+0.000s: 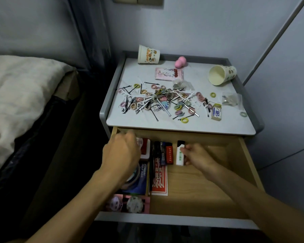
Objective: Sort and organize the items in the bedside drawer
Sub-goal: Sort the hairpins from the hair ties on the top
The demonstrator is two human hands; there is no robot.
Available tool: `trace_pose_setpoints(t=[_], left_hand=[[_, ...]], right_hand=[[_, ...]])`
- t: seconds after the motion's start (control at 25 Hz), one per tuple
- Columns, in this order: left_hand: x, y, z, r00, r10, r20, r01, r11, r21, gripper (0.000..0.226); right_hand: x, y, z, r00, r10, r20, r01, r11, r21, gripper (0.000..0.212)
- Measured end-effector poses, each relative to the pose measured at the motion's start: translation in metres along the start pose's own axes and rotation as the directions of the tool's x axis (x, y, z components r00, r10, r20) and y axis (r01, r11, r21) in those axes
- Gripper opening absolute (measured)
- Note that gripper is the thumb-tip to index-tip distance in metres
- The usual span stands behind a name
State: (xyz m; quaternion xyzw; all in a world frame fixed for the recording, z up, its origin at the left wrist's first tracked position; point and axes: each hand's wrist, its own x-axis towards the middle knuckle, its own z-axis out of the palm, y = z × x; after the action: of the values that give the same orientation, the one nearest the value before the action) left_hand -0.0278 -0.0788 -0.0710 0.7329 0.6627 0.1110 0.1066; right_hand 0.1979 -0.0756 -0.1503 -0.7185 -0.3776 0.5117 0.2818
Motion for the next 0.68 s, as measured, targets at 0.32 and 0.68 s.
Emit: trace_pose_setpoints(t=[0.32,0.68], left_hand=[[0.007,-0.01,0.016,0.982,-0.066,0.175,0.047,0.993,0.108,0.017],[0.005,-0.007,0.018,0.985,-0.077,0.155,0.051,0.986,0.161,0.02]], right_hand=[[0.042,0.021,0.01,0.991,-0.037,-0.131,0.016,0.987,-0.161,0.015],[0.039,0.014,0.016,0.982,-0.086,-0.168,0.051,0.978,-0.202,0.027]])
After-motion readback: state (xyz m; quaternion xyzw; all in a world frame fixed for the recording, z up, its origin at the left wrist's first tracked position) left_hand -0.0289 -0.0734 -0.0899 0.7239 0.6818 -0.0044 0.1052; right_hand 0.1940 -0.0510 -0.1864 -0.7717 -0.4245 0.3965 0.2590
